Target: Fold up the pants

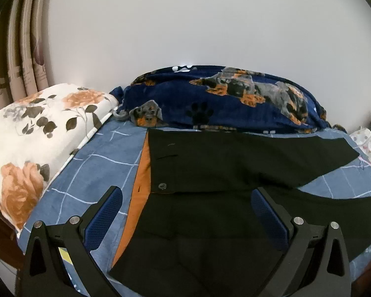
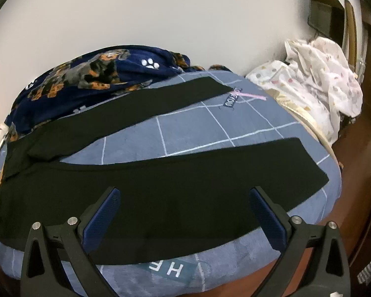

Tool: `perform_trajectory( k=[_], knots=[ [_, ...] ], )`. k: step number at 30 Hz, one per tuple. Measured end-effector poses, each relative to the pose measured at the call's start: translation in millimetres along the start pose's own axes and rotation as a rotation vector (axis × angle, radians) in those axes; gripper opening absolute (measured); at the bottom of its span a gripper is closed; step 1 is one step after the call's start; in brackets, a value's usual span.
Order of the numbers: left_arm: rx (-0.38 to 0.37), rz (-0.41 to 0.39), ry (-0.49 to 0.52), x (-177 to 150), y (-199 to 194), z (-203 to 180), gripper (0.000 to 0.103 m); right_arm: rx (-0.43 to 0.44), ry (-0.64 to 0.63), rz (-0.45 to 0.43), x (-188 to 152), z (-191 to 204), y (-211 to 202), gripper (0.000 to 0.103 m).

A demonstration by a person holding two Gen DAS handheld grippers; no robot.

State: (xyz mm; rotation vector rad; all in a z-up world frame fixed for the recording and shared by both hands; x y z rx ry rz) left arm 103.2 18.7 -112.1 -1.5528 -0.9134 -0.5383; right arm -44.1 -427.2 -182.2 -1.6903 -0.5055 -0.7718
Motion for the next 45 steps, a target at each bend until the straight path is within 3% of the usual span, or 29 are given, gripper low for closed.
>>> perform_trajectory(
  k=[14,22,33,39,42,45],
  knots=[
    [0.001,-0.004,0.006,-1.6,0.8,0.1,0.103,-0.009,-0.058,-0.025,17.9,20.0,-9.7,0.103],
    [-0.032,0.1,-0.003,-8.3,11.9,1.6,0.103,-0.004,-0.078,-0.037,33.3,30.0,-10.4,0.103],
    [-0.022,0.114,-0.009,11.0,25.7,25.0,0.103,0.05,-0.118,-0.059,63.9,58.8,-1.1,0.103],
    [-0.112,0.094,-0.087,43.8,55.3,57.2,0.103,0.076,-0.146,-0.04,68.7,79.2,12.7,0.103],
    [-0.09,0.097,-0.046,61.2,81.8,66.6,0.102,0.085,-0.16,-0.011,66.7,87.7,24.9,0.103],
    [-0.141,0.139,0.022,78.0,120.3,63.2,0.102,0.097,-0.163,0.019,64.5,95.3,36.5,0.103]
  ],
)
Point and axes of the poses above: each gripper's, at about its wrist camera, not at the fingertips, and y roughly the way its jaws point, z to its left, x to its top, the point moved 9 cm from there along y, roughly the way its jaws point, and after that the axes turned 14 degrees about -y, right-handed, at the moved point
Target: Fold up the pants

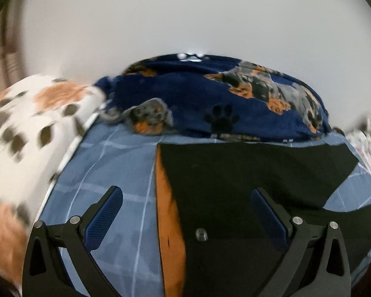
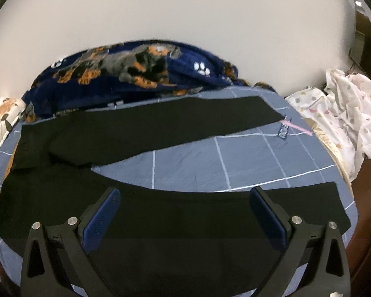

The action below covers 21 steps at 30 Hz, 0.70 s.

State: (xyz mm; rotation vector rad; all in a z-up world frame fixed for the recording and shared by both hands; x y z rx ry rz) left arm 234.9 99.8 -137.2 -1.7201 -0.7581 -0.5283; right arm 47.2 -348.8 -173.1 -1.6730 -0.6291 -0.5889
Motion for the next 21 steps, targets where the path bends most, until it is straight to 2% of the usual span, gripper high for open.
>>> perform_trajectory(
  k=[4,6,8,11,12,14,16,18,19,20,21],
  knots=[
    [-0.035,0.086,0.028,20.2,55.5,11.1,0.101,0.008,-0.015,0.028,1.8,9.5,12.0,0.103],
    [-0.027,0.128,0.032,28.7,85.4,21.1,0.097,0.007,-0.025,0.039,0.9,12.7,15.8,0.103],
    [-0.047,0.167,0.005,34.8,107.2,28.1,0.088,0.004,-0.033,0.053,-0.7,13.4,19.8,0.103],
    [-0.084,0.213,-0.031,42.7,134.5,36.4,0.084,0.004,-0.034,0.081,-4.5,14.5,27.3,0.103],
    [-0.088,0.23,-0.028,43.9,144.5,38.4,0.083,0.005,-0.032,0.092,-6.0,14.6,30.1,0.103],
    [-0.1,0.264,-0.019,43.3,157.6,36.6,0.075,0.007,-0.026,0.105,-7.3,14.1,34.4,0.103],
    [-0.102,0.328,0.015,35.6,173.1,32.6,0.074,0.008,-0.018,0.111,-7.7,14.4,37.3,0.103],
    [-0.084,0.392,0.032,25.1,186.3,31.7,0.063,0.011,-0.014,0.116,-6.8,15.3,39.8,0.103],
    [-0.066,0.373,0.053,24.4,186.0,29.8,0.051,0.014,-0.012,0.117,-6.1,16.2,40.4,0.103],
    [-0.082,0.363,0.071,24.8,182.2,23.9,0.022,0.017,-0.013,0.116,-5.7,16.6,40.5,0.103],
    [-0.093,0.357,0.066,25.7,178.5,20.7,0.018,0.018,-0.015,0.115,-5.2,17.9,40.4,0.103]
  ],
)
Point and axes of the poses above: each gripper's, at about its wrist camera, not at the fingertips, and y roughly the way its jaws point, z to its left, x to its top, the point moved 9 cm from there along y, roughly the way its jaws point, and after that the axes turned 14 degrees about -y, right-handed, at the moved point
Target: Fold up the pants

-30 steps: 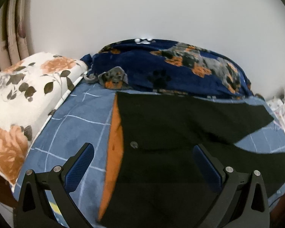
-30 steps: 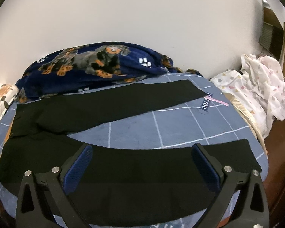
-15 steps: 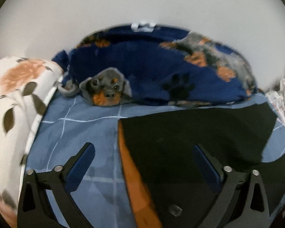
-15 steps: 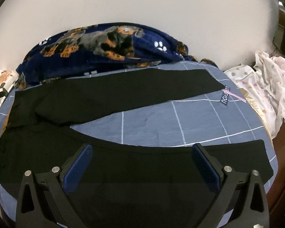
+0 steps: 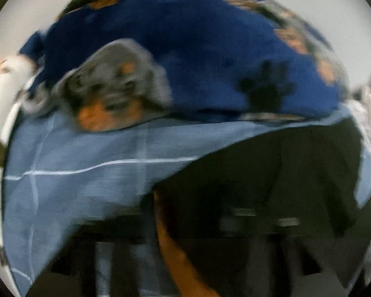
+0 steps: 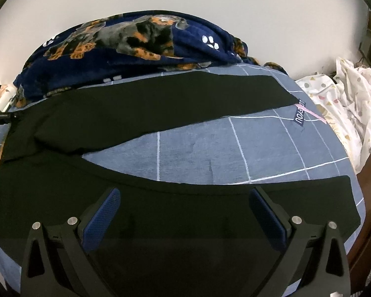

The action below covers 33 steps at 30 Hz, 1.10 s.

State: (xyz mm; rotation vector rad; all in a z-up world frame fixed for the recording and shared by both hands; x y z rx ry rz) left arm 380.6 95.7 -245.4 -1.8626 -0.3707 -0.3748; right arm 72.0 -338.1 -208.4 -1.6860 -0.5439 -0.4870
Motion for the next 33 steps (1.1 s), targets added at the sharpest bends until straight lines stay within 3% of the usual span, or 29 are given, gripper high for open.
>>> perform_trajectory(
  k=[3,6,9,12,18,20,22,25,28,29,31,32,33],
  knots=[
    [-0.018,-0.089,-0.064,0.4,-26.4,-5.1,0.013,0.025,0.001,-0.008,3.9,4.3,-0.7,0.103],
    [-0.041,-0.187,-0.078,-11.2,-67.2,-22.8,0.012,0.118,0.038,-0.035,12.4,10.8,-4.7,0.103],
    [-0.103,-0.289,-0.053,-39.7,-119.3,-54.8,0.012,0.269,0.084,-0.076,28.2,21.4,-11.4,0.103],
    [-0.154,-0.344,-0.033,-71.8,-160.9,-81.5,0.012,0.49,0.177,-0.097,48.2,34.7,-14.6,0.103],
    [-0.202,-0.354,-0.044,-141.6,-203.8,-112.8,0.012,0.81,0.358,-0.09,98.0,60.9,0.8,0.097],
    [-0.21,-0.339,-0.058,-161.3,-207.6,-114.0,0.013,0.877,0.398,-0.079,112.2,70.3,6.1,0.096],
    [-0.218,-0.314,-0.09,-180.7,-208.8,-113.3,0.013,0.921,0.422,-0.063,123.7,79.4,12.3,0.094],
    [-0.236,-0.276,-0.141,-197.8,-203.3,-108.4,0.014,0.9,0.472,0.008,126.6,84.1,35.0,0.091],
    [-0.235,-0.262,-0.172,-207.3,-199.5,-103.2,0.015,0.891,0.564,0.119,117.4,85.4,68.7,0.076],
    [-0.237,-0.257,-0.179,-209.3,-198.4,-101.4,0.015,0.893,0.584,0.142,114.3,85.7,76.2,0.066],
    [-0.229,-0.25,-0.188,-209.8,-195.2,-99.0,0.015,0.896,0.622,0.193,105.7,87.7,89.9,0.043],
    [-0.224,-0.243,-0.188,-209.9,-193.7,-98.3,0.015,0.903,0.639,0.204,102.4,88.3,93.8,0.021],
    [-0.211,-0.239,-0.183,-209.9,-192.5,-97.2,0.015,0.911,0.65,0.2,100.2,87.3,94.3,0.009]
  ],
)
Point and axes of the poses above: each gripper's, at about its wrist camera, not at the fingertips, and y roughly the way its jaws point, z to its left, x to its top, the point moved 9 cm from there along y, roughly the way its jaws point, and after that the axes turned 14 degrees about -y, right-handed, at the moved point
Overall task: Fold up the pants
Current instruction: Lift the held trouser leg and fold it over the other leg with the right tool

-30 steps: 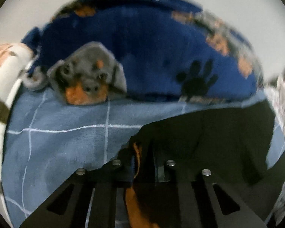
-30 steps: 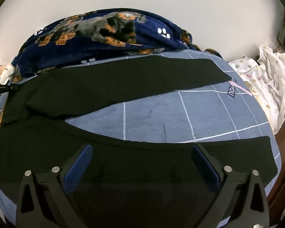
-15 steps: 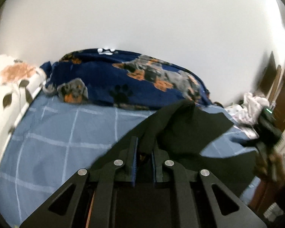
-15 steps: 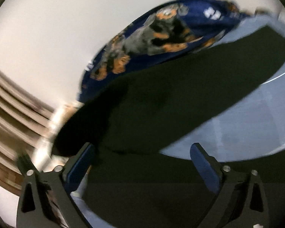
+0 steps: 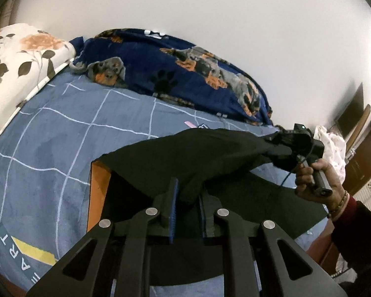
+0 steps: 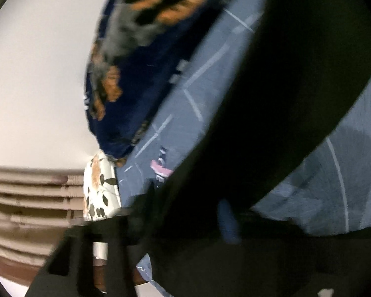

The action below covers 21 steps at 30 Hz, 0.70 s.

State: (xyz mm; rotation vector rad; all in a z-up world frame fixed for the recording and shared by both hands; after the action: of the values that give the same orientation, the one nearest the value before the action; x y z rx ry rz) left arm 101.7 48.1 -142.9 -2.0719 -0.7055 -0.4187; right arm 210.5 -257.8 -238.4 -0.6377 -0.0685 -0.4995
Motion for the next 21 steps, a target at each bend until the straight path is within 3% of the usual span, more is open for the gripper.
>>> perform_trajectory(
  k=[6,10,16,21],
  knots=[
    [0.079,0.001,0.031,3.9,-5.6,16.7,0.016,-0.065,-0.225,-0.075,-45.5,29.6,-43.0,0.008],
    [0.119,0.035,0.02,-7.2,-11.7,36.9,0.018,-0.094,-0.318,-0.067,-107.2,30.1,-65.4,0.008],
    [0.192,0.087,0.02,-36.1,-10.0,63.5,0.018,-0.094,-0.252,0.009,-176.4,-5.0,-64.2,0.007],
    [0.232,0.103,0.017,-54.6,-10.6,78.7,0.019,-0.102,-0.189,0.08,-212.8,-31.2,-48.8,0.007]
  ],
)
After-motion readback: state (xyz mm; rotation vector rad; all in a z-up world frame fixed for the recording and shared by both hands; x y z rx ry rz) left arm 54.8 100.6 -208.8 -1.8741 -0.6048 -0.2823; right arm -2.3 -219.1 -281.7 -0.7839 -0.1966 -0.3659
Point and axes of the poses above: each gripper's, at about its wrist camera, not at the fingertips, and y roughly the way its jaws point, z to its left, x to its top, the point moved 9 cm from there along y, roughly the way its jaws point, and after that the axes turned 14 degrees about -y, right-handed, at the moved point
